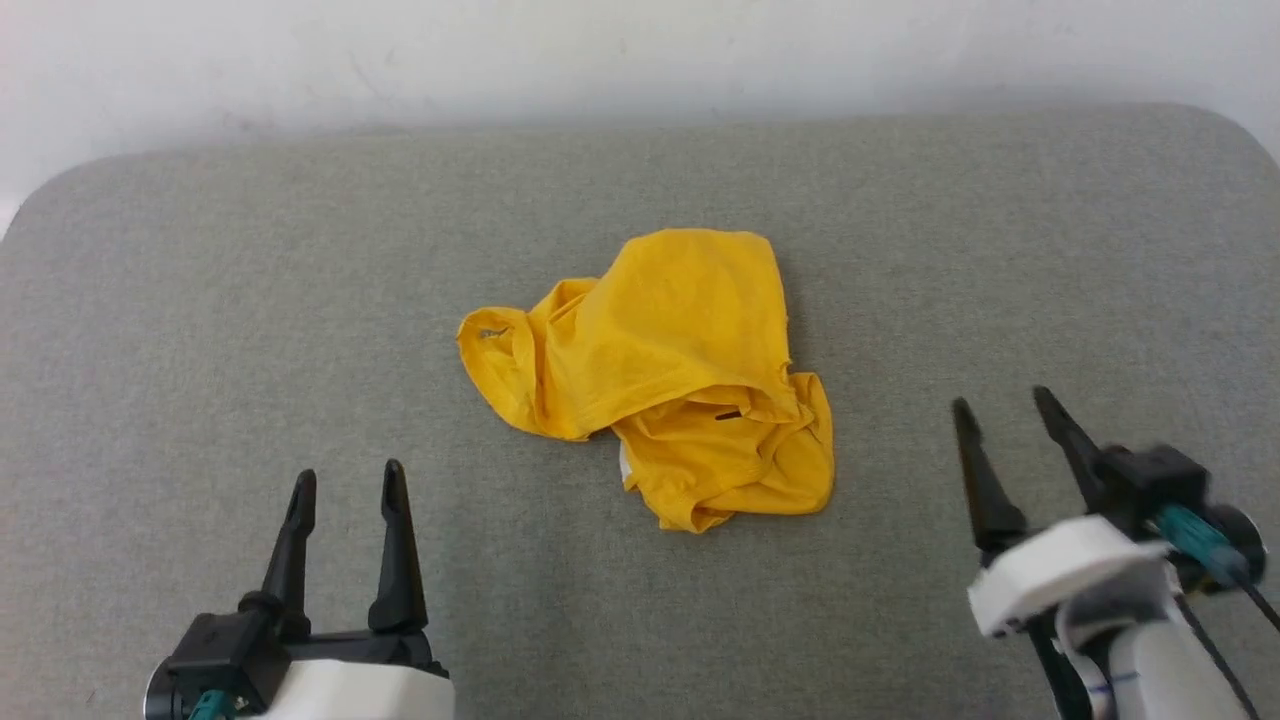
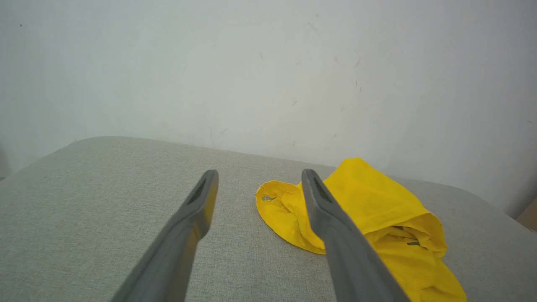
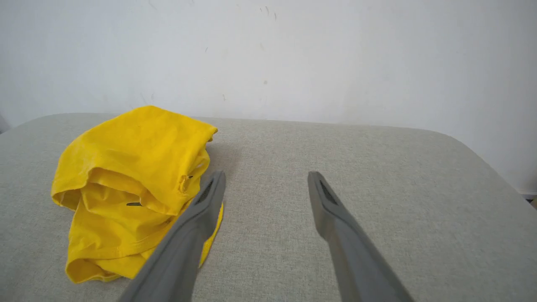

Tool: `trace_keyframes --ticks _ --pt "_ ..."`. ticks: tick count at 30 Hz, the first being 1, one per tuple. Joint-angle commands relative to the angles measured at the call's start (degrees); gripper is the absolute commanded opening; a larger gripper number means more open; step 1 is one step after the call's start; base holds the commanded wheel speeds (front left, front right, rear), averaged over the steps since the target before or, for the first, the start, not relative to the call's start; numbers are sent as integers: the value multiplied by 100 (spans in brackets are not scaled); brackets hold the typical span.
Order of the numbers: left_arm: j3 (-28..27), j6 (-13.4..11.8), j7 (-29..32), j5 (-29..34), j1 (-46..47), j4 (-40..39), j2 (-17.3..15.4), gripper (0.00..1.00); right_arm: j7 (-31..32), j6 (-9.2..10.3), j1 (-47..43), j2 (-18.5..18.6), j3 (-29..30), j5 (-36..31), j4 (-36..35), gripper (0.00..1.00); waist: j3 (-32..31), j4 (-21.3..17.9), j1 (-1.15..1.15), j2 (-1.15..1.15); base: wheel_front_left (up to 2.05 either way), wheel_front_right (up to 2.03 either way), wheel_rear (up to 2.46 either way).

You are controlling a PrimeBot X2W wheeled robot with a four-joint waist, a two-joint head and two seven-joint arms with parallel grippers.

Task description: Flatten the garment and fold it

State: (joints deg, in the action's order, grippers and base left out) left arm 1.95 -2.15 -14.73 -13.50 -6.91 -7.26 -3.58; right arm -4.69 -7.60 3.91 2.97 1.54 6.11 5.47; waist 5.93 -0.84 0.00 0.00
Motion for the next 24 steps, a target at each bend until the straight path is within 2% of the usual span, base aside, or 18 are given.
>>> trace_keyframes --ticks 1,6,12,16,22,23,24 --pt "-12 45 -27 34 62 27 31 100 153 11 173 -10 -104 -161 -9 100 38 76 0 0 0 0 0" --pt "25 102 -27 31 152 112 56 100 898 11 553 155 -642 -339 169 100 121 265 0 0 0 0 0" --pt "108 121 -27 -13 303 201 67 100 1886 11 876 559 -1303 -247 826 100 257 560 0 0 0 0 0" --pt "182 95 -27 -88 410 251 68 100 2058 11 1111 757 -1676 -195 1284 100 366 790 0 0 0 0 0" --pt "214 56 -27 -143 505 295 69 100 2017 11 1453 715 -1759 -256 2159 100 476 1009 0 0 0 0 0" --pt "219 53 -27 -148 515 298 69 100 2006 11 1506 687 -1735 -274 2300 84 488 1024 0 0 0 0 0" --pt "223 51 -27 -153 526 303 69 100 1968 11 1561 664 -1710 -298 2415 30 500 1037 0 0 0 0 0"
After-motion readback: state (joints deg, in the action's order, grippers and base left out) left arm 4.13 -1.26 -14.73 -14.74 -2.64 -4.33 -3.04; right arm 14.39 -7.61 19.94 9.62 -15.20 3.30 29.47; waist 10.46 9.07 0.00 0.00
